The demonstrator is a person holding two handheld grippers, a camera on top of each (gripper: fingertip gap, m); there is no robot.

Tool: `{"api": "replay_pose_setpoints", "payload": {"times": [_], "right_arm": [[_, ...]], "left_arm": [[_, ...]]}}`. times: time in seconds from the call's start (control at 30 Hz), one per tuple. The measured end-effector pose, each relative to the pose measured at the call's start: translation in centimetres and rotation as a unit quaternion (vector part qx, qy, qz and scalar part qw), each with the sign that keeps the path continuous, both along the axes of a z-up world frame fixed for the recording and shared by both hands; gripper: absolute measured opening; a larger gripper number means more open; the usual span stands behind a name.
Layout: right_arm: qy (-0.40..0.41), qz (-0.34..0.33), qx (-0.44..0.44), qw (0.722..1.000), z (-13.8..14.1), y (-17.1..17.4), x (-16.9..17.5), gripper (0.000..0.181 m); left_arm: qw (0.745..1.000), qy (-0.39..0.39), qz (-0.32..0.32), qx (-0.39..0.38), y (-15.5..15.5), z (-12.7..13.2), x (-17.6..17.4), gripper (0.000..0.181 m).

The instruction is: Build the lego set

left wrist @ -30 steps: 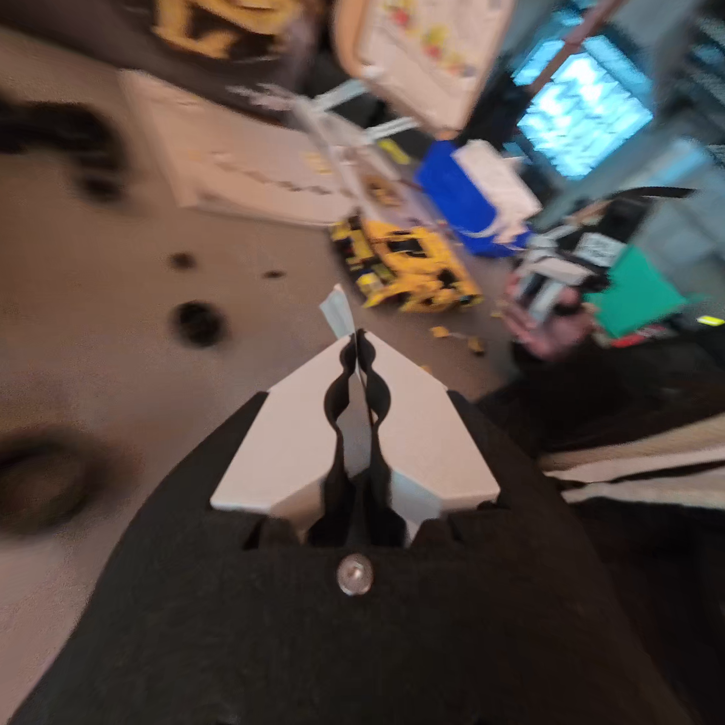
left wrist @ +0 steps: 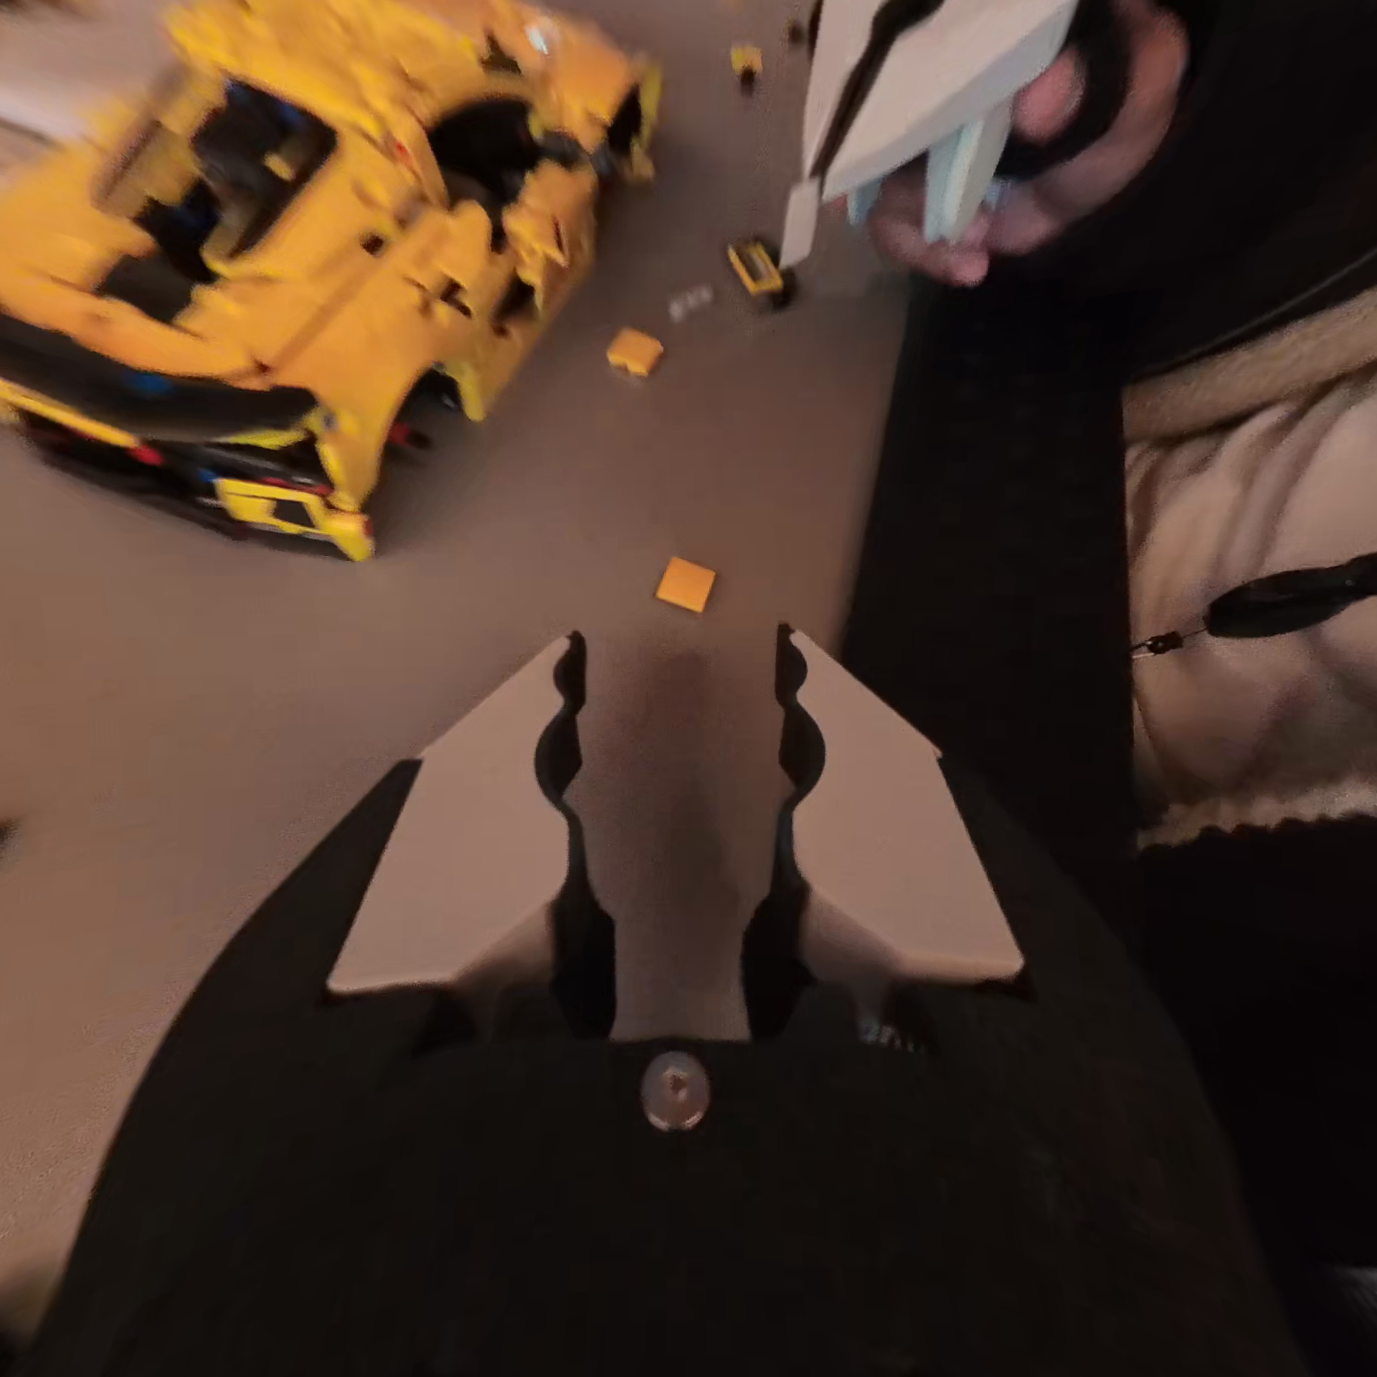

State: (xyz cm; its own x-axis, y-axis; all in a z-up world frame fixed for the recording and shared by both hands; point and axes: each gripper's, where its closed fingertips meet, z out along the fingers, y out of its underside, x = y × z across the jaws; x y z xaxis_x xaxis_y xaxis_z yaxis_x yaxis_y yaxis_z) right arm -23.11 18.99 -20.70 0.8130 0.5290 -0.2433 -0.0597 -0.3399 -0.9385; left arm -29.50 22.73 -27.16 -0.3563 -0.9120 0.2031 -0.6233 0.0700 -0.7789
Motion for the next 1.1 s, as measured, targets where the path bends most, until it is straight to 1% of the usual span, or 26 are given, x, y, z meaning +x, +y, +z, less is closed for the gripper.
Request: {"api": "replay_pose_setpoints", "payload": {"times": [0.1,0.17,0.27,0.37,0.47,0.53,0.6,0.7,0.83,0.9,0.97,1.0,1.03,1.07,1.1], "right_arm": [[-0.027,-0.006,0.025,0.999,0.3,-0.1,-0.1,0.000],[-0.021,-0.009,0.030,0.999,0.6,-0.2,0.1,0.000],[0.007,-0.008,0.028,1.000,0.9,-0.3,0.4,0.000],[0.037,-0.005,0.027,0.999,1.4,-0.3,0.7,0.000],[0.052,-0.005,0.028,0.998,1.6,-0.3,0.9,0.000],[0.059,-0.004,0.029,0.998,1.7,-0.4,1.0,0.000],[0.063,-0.003,0.030,0.998,1.8,-0.4,1.0,0.000],[0.066,-0.004,0.030,0.997,1.9,-0.4,1.1,0.000],[0.064,-0.006,0.032,0.997,1.9,-0.4,1.1,0.000],[0.059,-0.008,0.034,0.998,1.9,-0.4,1.1,0.000],[0.055,-0.007,0.035,0.998,1.9,-0.4,1.1,0.000],[0.054,-0.007,0.033,0.998,1.8,-0.3,1.0,0.000],[0.055,-0.007,0.032,0.998,1.8,-0.3,1.0,0.000],[0.056,-0.006,0.033,0.998,1.8,-0.4,1.0,0.000],[0.057,-0.006,0.033,0.998,1.8,-0.4,1.0,0.000]], "left_arm": [[0.999,0.028,-0.024,0.009,-0.8,-1.8,0.9,0.051],[0.999,0.030,-0.030,0.024,-1.0,-2.3,1.2,0.051],[0.999,0.006,-0.028,0.039,-0.8,-2.5,1.4,0.051],[0.999,0.007,-0.029,0.035,-0.7,-2.5,1.4,0.051],[0.997,0.001,-0.042,0.059,-0.7,-2.6,1.6,0.048],[0.995,-0.006,-0.054,0.085,-0.7,-2.8,1.9,0.042],[0.993,-0.009,-0.072,0.089,-1.0,-2.8,2.1,0.032],[0.992,-0.010,-0.090,0.089,-1.8,-2.8,2.2,0.000],[0.990,-0.031,-0.076,0.117,-2.2,-2.5,2.9,0.000],[0.991,-0.045,-0.063,0.105,-2.8,-1.9,3.1,0.000],[0.995,-0.037,-0.048,0.081,-3.3,-1.7,3.2,0.000],[0.995,-0.031,-0.039,0.082,-3.2,-1.8,3.2,0.000],[0.995,-0.028,-0.033,0.094,-2.9,-2.0,3.2,0.008],[0.993,-0.030,-0.033,0.111,-2.4,-2.2,3.2,0.022],[0.991,-0.034,-0.033,0.127,-1.9,-2.4,3.2,0.025]]}}
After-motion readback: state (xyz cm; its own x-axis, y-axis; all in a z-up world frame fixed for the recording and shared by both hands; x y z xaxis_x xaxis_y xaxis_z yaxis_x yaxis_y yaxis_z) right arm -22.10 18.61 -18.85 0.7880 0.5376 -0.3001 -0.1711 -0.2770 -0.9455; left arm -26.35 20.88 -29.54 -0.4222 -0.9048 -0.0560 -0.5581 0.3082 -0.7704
